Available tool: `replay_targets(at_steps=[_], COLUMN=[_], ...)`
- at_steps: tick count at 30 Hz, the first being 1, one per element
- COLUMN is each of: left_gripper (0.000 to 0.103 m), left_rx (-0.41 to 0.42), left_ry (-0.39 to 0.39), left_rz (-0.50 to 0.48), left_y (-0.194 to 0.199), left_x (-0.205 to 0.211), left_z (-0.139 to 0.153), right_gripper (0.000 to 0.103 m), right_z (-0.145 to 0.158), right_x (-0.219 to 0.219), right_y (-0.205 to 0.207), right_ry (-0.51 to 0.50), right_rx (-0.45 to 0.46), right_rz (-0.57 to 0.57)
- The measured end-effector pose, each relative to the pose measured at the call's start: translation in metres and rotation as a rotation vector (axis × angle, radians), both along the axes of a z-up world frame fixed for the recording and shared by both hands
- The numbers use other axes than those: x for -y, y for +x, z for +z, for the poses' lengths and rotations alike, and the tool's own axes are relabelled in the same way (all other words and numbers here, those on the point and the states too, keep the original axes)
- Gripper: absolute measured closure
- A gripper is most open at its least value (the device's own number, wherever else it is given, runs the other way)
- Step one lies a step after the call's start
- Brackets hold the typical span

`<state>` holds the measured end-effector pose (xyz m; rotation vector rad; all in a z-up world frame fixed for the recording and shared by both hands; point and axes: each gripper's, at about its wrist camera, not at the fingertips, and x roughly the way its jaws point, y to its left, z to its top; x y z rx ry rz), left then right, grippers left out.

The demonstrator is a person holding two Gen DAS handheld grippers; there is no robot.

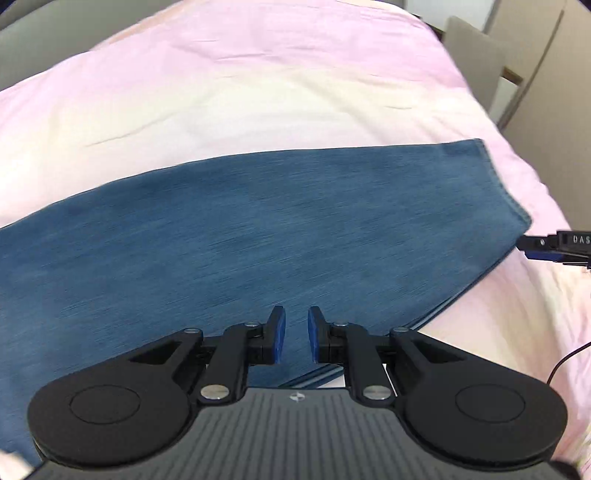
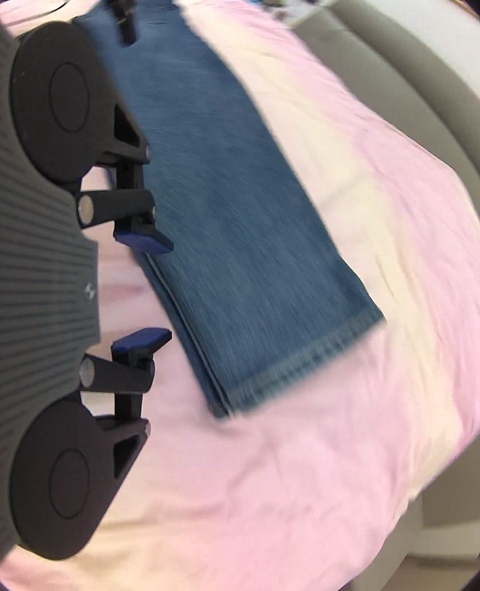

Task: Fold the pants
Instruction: 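Grasp the leg hems with the right gripper and lift them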

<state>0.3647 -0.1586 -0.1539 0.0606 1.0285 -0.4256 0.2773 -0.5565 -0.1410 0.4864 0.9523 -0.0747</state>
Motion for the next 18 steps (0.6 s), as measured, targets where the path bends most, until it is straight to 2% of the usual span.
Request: replay_targets(at_steps=[2, 6, 12, 15, 18], left_gripper=[0.085, 0.085, 0.086, 0.086, 0.086], left_rx=[-0.009, -0.042, -0.074, -0.081, -0.076], left_ry=[-0.015, -0.02, 0.038, 0.058, 0.083], left_rz=[-0.024, -0.096, -0.186, -0.191, -0.203], left_y=[0.002, 0.006, 0.001, -0.003, -0.007], left_x=[0.025, 0.066, 0.1, 0.101, 0.104], left_z=[-0.005, -0.014, -0.032, -0.036, -0.039], right_gripper=[0.049, 0.049, 0.05, 0.054, 0.063], right_z=[-0.004, -0.022, -0.057, -0.069, -0.069], right_x=[0.026, 0.053, 0.078, 0.086, 0.087], right_y=[-0.004, -0.006, 0.002, -0.001, 0.001], right_ry=[0.048, 0.167, 0.314, 0.377, 0.394], right_rx=[0.013, 0.017, 0.054, 0.088, 0.107], right_rz=[-0.065, -0.155, -0.232, -0.277, -0.301])
